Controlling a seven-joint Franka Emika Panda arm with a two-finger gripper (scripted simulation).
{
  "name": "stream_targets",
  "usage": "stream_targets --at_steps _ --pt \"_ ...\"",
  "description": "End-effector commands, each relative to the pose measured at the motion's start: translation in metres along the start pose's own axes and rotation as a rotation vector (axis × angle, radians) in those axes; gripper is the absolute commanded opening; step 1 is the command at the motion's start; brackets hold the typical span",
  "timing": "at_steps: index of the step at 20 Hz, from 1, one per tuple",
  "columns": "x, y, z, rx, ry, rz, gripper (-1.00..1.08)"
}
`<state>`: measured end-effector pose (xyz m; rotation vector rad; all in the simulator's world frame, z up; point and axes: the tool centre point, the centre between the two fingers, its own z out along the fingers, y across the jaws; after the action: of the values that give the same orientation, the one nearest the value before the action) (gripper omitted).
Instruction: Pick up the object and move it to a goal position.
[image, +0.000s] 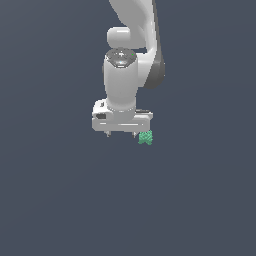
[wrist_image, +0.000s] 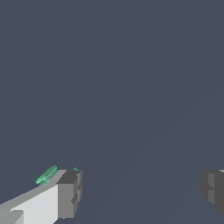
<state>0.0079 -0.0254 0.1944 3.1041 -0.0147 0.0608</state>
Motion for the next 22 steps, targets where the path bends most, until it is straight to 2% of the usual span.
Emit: stream_targets --at_steps 1,9,16,22 --pt "-0.002 -0.004 0.003 0.001 -0.001 0.003 1.00" --pt "-0.025 -0.041 0.031 0.014 -0.011 0.031 1.00" --pt "-0.066 -0.090 0.069 0.028 -0.027 0.076 1.00" --pt "-0.093 -0.114 0.089 0.033 -0.038 0.102 1.00"
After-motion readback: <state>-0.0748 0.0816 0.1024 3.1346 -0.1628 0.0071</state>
